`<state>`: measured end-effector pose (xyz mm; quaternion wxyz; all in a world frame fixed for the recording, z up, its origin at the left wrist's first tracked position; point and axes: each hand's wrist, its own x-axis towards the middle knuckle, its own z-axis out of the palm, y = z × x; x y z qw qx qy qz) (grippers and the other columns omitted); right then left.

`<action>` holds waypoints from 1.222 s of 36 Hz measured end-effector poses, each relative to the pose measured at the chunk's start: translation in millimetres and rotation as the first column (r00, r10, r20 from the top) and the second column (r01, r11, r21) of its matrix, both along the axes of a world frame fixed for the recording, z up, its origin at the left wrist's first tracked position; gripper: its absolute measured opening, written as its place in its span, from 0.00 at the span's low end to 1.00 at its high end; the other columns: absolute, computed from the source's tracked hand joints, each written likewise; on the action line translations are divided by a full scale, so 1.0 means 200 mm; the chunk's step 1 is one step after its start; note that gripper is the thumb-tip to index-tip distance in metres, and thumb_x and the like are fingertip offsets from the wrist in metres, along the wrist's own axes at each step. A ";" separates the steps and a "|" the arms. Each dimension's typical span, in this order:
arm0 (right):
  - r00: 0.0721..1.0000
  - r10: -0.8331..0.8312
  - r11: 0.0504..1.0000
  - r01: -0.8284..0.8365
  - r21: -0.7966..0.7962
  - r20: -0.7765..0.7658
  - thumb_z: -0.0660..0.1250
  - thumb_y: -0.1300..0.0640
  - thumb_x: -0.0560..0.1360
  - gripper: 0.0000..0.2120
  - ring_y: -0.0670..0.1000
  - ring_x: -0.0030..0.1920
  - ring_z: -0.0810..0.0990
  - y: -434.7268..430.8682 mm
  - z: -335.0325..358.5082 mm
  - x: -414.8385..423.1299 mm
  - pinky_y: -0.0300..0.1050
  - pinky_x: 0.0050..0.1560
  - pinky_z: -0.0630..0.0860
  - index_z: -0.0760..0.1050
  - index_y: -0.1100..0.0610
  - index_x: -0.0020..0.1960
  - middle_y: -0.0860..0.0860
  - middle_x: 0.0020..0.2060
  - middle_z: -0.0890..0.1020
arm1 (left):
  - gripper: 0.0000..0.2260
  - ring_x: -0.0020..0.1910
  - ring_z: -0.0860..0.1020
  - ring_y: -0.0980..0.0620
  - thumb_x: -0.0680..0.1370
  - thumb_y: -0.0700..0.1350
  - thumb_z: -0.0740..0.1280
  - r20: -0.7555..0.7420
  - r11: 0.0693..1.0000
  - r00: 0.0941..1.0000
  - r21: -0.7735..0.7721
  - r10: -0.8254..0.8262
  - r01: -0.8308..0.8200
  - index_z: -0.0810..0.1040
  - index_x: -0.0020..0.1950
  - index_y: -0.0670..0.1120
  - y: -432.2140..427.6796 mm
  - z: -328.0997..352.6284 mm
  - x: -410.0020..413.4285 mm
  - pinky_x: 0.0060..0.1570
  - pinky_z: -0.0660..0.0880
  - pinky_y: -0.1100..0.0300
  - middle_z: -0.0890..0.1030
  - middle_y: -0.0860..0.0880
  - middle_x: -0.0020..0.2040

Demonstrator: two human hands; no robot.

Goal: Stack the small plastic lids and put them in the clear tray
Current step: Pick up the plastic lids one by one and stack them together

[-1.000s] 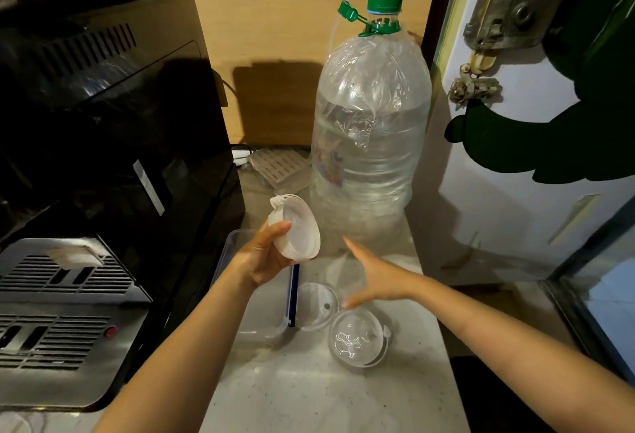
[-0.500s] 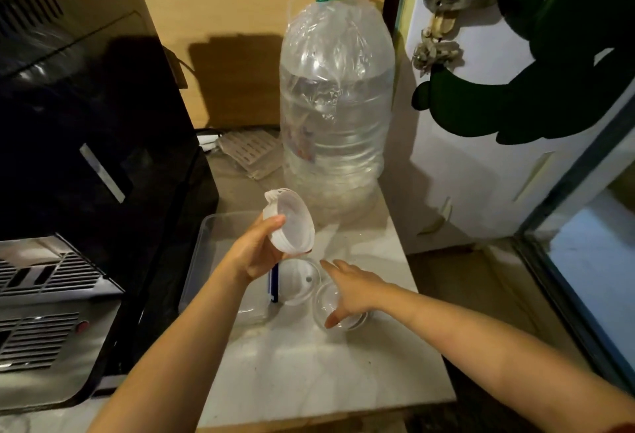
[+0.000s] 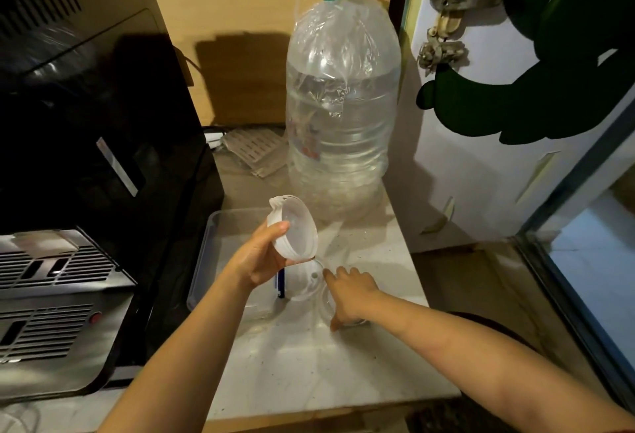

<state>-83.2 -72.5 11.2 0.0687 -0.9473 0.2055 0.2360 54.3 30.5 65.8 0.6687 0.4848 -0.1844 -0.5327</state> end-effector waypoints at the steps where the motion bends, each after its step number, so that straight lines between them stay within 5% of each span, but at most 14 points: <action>1: 1.000 -0.008 1.000 0.008 0.008 0.011 0.72 0.44 0.67 0.47 0.62 0.67 0.66 0.00 0.01 0.00 0.54 0.63 0.67 0.49 0.55 0.75 0.58 0.69 0.65 | 0.54 0.55 0.74 0.45 0.48 0.57 0.81 -0.003 1.000 1.000 -0.002 -0.001 0.001 0.63 0.69 0.46 0.01 0.00 0.00 0.40 0.81 0.52 0.72 0.44 0.58; 11: 0.961 -0.133 0.988 0.108 0.113 0.242 0.74 0.46 0.63 0.49 0.60 0.70 0.62 -0.18 0.30 0.05 0.54 0.62 0.69 0.50 0.54 0.74 0.55 0.71 0.61 | 0.46 0.53 0.76 0.46 0.46 0.57 0.81 -0.044 1.000 0.999 -0.008 -0.002 0.001 0.70 0.61 0.49 0.03 0.03 0.03 0.39 0.81 0.52 0.75 0.45 0.56; 19: 0.740 -0.468 0.822 0.163 0.545 0.484 0.76 0.47 0.64 0.45 0.53 0.71 0.64 -0.28 0.67 0.09 0.47 0.65 0.66 0.56 0.50 0.74 0.52 0.73 0.62 | 0.56 0.52 0.75 0.46 0.45 0.58 0.80 0.049 0.998 0.997 -0.009 0.057 -0.057 0.63 0.70 0.48 0.03 0.09 0.05 0.43 0.81 0.52 0.74 0.46 0.56; 23: 0.672 -0.661 0.605 0.214 0.767 0.334 0.72 0.43 0.66 0.36 0.52 0.60 0.73 -0.27 0.76 0.13 0.46 0.50 0.73 0.62 0.48 0.70 0.51 0.66 0.70 | 0.51 0.52 0.74 0.48 0.46 0.54 0.79 0.124 0.996 0.989 -0.034 0.081 -0.077 0.64 0.66 0.51 0.00 0.15 0.03 0.42 0.79 0.55 0.73 0.47 0.56; 27: 0.646 -0.755 0.360 0.262 0.896 0.114 0.66 0.38 0.68 0.28 0.58 0.52 0.79 -0.26 0.80 0.17 0.59 0.61 0.72 0.68 0.51 0.63 0.53 0.56 0.76 | 0.46 0.54 0.73 0.47 0.51 0.51 0.74 0.204 0.994 0.974 -0.074 0.100 -0.086 0.62 0.67 0.51 -0.03 0.21 0.02 0.44 0.79 0.54 0.70 0.44 0.60; 30: 0.625 -0.780 0.212 0.302 0.930 -0.025 0.64 0.35 0.68 0.31 0.61 0.51 0.78 -0.26 0.81 0.20 0.61 0.60 0.73 0.68 0.55 0.63 0.55 0.51 0.76 | 0.48 0.54 0.73 0.45 0.52 0.50 0.75 0.259 0.991 0.960 -0.111 0.106 -0.080 0.60 0.71 0.48 -0.04 0.24 0.04 0.39 0.79 0.56 0.70 0.43 0.59; 33: 0.606 -0.780 0.079 0.345 0.935 -0.158 0.63 0.32 0.67 0.39 0.61 0.46 0.79 -0.25 0.82 0.23 0.60 0.52 0.74 0.66 0.60 0.66 0.59 0.52 0.76 | 0.39 0.53 0.75 0.46 0.55 0.48 0.72 0.305 0.984 0.944 -0.156 0.129 -0.084 0.65 0.65 0.52 -0.04 0.27 0.04 0.38 0.78 0.60 0.73 0.45 0.56; 37: 0.610 -0.755 0.007 0.375 0.927 -0.241 0.60 0.31 0.67 0.39 0.64 0.42 0.82 -0.24 0.84 0.25 0.57 0.45 0.77 0.66 0.60 0.65 0.61 0.52 0.77 | 0.35 0.55 0.77 0.47 0.55 0.48 0.73 0.405 0.982 0.902 -0.165 0.150 -0.089 0.68 0.61 0.59 -0.05 0.30 0.04 0.45 0.78 0.56 0.75 0.48 0.57; 44: 0.647 -0.711 -0.002 0.389 0.921 -0.275 0.54 0.29 0.70 0.37 0.64 0.42 0.82 -0.24 0.87 0.27 0.56 0.44 0.78 0.69 0.59 0.62 0.62 0.50 0.79 | 0.35 0.55 0.77 0.56 0.55 0.47 0.76 0.557 0.984 0.817 -0.163 0.148 -0.067 0.68 0.59 0.63 -0.05 0.33 0.04 0.45 0.77 0.64 0.75 0.54 0.59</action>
